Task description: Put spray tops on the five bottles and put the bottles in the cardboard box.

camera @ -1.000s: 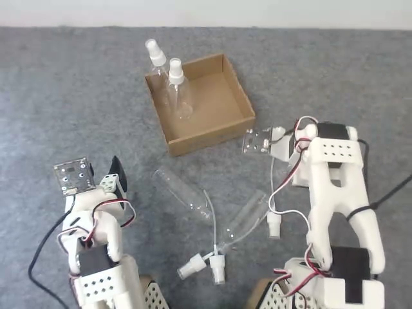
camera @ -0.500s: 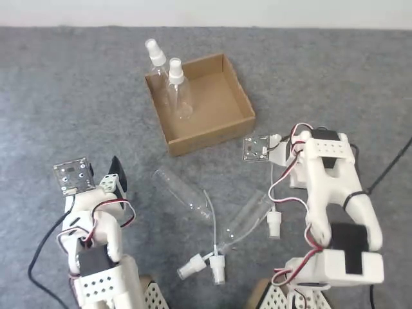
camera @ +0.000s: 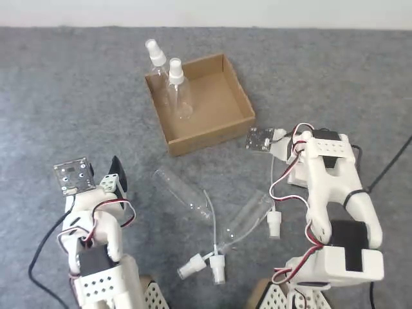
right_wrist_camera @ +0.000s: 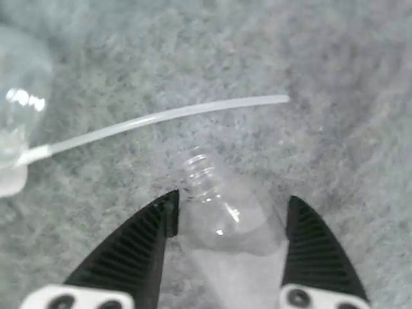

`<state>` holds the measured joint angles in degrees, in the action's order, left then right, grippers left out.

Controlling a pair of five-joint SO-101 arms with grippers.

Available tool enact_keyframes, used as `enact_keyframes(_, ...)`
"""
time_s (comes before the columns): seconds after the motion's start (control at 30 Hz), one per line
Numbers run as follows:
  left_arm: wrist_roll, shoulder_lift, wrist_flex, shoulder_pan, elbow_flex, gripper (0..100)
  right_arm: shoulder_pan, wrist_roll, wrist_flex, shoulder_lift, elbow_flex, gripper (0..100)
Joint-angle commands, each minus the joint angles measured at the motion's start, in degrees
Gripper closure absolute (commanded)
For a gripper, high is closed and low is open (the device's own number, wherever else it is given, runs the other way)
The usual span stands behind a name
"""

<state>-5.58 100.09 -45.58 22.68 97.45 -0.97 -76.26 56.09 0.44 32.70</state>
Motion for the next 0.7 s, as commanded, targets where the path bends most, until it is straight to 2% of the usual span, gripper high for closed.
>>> enact_keyframes(0.0,-0.62,0.62,1.14,0.18,-0.66,81,0.40,7.38,-0.84,-0.40,-3.96,86.3)
enact_keyframes(0.43,-0.62,0.62,1.14,0.18,-0.66,81,3.91,32.88,-0.40,-0.31,-6.24,84.7)
enact_keyframes(0.67,-0.62,0.62,1.14,0.18,-0.66,81,5.58,34.90,-0.22,-0.31,-6.07,67.4)
